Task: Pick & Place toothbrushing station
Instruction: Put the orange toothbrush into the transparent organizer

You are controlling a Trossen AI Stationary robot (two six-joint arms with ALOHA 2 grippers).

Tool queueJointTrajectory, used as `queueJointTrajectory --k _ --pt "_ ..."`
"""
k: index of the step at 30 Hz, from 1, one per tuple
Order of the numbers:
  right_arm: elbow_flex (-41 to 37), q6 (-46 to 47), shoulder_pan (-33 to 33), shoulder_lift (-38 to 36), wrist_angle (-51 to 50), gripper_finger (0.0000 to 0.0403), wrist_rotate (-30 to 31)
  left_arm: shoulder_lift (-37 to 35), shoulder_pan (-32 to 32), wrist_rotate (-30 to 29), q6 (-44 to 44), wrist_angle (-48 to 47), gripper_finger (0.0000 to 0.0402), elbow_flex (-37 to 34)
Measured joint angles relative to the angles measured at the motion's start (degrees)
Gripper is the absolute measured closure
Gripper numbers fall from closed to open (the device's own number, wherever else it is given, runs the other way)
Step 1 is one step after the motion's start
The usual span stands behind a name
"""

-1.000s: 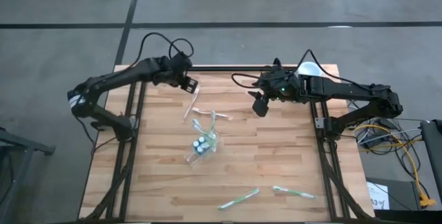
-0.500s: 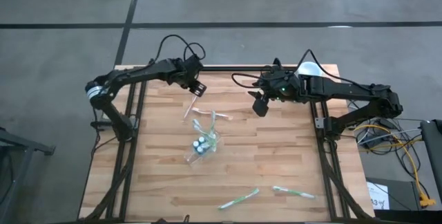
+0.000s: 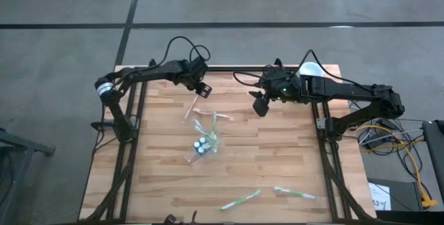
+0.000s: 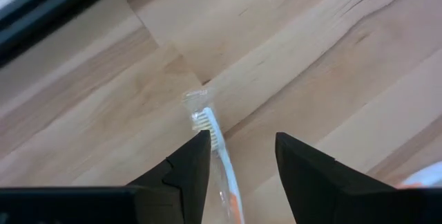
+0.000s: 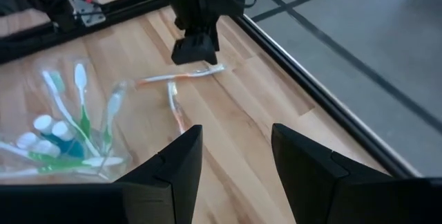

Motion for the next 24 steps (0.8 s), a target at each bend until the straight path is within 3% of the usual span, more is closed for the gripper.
queueJointTrajectory --k 4,24 --pt "0.0 3.6 0.0 0.0 0.0 0.0234 0.0 1.4 0.2 0.1 0.1 -0.1 0.0235 0.0" --pt "0.0 2.9 0.0 0.0 -0.1 0.0234 -0.2 7.3 0.7 0.2 2.3 2.3 0.0234 0.0"
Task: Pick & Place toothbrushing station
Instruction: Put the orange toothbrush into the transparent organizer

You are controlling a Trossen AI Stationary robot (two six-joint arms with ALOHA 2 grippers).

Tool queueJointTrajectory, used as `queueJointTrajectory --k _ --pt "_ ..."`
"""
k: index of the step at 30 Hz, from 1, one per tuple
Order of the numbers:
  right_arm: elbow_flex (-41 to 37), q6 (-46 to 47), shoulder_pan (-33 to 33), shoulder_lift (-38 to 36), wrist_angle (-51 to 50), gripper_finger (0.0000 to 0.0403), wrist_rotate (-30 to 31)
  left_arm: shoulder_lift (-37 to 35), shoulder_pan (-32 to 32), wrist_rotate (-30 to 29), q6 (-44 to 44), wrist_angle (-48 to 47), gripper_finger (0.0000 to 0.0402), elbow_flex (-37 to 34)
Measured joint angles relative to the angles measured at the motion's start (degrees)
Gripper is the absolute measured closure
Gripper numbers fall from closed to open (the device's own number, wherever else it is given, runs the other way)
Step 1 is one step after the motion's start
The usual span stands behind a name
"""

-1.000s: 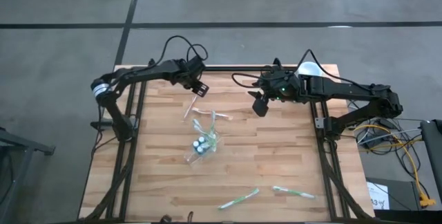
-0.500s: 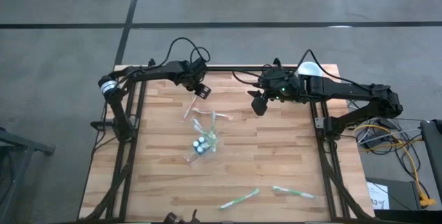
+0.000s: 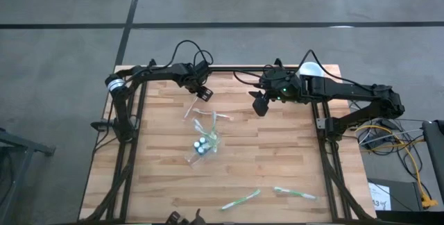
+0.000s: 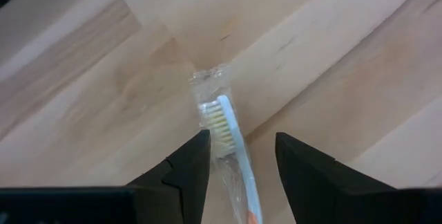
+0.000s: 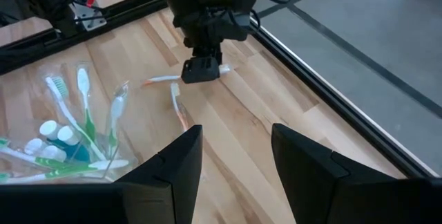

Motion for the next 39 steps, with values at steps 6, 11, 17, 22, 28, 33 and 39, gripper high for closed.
queueJointTrajectory --k 6,11,17,22,28,33,39 --pt "0.0 0.0 0.0 0.0 0.0 0.0234 0.0 0.0 0.3 0.0 0.9 0.4 0.0236 0.0" --pt "0.0 0.0 0.0 0.0 0.0 0.0234 0.0 0.0 0.9 0.0 0.9 0.4 0.025 0.0" --pt "0.0 0.0 0.0 0.0 0.0 0.0234 0.0 0.0 1.4 1.8 0.8 0.1 0.0298 -0.5" --pt "0.0 0.0 0.0 0.0 0.0 0.0234 0.0 0.0 1.4 4.6 0.9 1.5 0.0327 -3.1" --pt "0.0 -0.3 0.0 0.0 0.0 0.0234 0.0 -0.3 1.4 4.9 1.0 3.1 0.0353 -5.0" --pt "0.0 -0.3 0.0 0.0 0.0 0.0234 0.0 -0.7 1.4 4.8 1.0 3.5 0.0386 -4.9" --pt "0.0 -0.2 0.0 0.0 0.0 0.0234 0.0 -0.8 1.4 4.7 1.1 3.8 0.0388 -3.7"
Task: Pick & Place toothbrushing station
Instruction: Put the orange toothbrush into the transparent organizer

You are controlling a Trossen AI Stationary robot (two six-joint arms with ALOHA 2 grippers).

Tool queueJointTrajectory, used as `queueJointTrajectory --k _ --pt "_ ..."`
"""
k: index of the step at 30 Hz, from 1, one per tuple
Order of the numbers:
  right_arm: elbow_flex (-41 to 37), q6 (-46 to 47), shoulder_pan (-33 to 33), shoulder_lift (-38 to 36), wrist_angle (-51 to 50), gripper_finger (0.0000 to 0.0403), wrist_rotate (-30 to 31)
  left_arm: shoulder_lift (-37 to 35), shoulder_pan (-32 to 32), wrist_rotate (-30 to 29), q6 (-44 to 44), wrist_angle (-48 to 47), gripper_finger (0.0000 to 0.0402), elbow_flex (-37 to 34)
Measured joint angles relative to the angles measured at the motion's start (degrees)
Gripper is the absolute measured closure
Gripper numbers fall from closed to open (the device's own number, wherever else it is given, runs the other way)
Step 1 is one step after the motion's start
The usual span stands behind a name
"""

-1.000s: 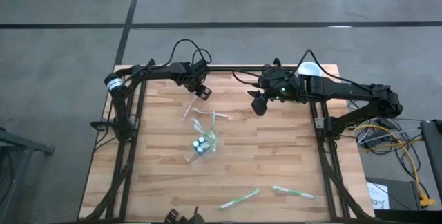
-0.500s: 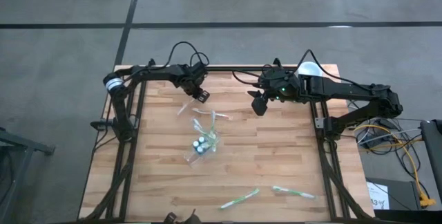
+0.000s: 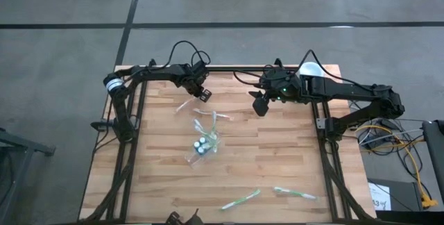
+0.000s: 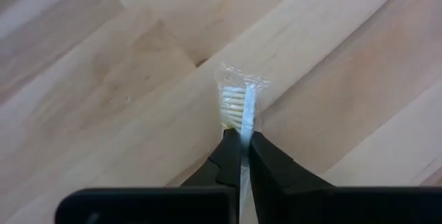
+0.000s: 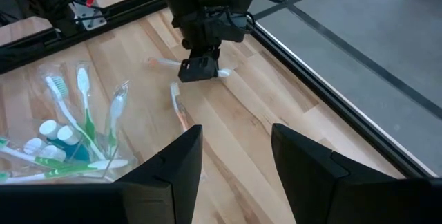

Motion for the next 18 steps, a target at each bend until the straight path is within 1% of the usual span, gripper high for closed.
queueJointTrajectory --k 10,14,18 --pt "0.0 0.0 0.0 0.0 0.0 0.0234 0.0 -0.8 0.0 0.3 0.0 0.0 0.0381 1.4" --pt "0.0 -1.4 0.0 0.0 -0.6 0.0234 0.0 -4.0 0.0 0.4 1.1 0.3 0.0379 1.8" --pt "0.0 -2.8 0.0 0.0 -1.7 0.0234 0.0 -9.7 0.0 0.4 1.3 1.6 0.0385 1.8"
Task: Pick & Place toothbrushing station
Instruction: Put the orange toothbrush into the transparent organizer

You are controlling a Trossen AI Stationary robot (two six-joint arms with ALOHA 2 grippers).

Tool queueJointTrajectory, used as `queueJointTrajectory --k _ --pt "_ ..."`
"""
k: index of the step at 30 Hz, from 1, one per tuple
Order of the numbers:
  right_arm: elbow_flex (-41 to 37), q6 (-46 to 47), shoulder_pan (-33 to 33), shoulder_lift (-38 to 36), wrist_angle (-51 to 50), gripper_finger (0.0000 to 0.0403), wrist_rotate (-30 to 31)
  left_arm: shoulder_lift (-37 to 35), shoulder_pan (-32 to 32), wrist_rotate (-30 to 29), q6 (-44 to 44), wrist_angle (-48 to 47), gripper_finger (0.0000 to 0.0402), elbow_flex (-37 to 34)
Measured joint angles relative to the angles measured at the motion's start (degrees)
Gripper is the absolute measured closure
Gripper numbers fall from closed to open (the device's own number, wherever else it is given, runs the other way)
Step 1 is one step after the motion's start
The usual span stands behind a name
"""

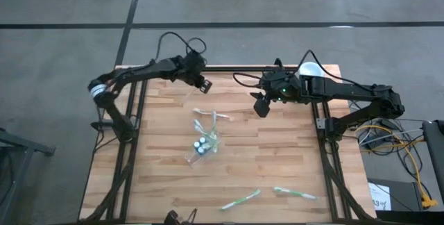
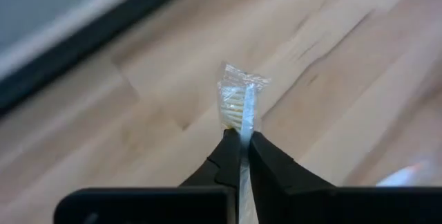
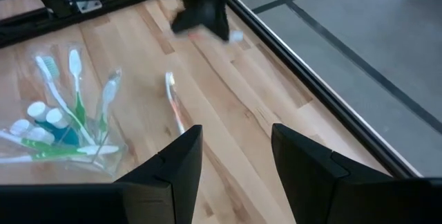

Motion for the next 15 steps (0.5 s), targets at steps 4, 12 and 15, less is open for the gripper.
queueJointTrajectory --k 4,12,15 --pt "0.0 -0.2 0.0 0.0 -0.5 0.0234 0.0 -7.5 0.0 0.0 0.0 1.4 0.0382 0.0" --pt "0.0 -0.2 0.0 0.0 -0.4 0.0234 0.0 -24.9 -0.6 0.0 2.8 5.4 0.0384 0.0" --pt "0.0 -0.1 0.0 0.0 -0.4 0.0234 0.0 -31.2 -0.8 0.1 3.6 7.8 0.0383 -0.5"
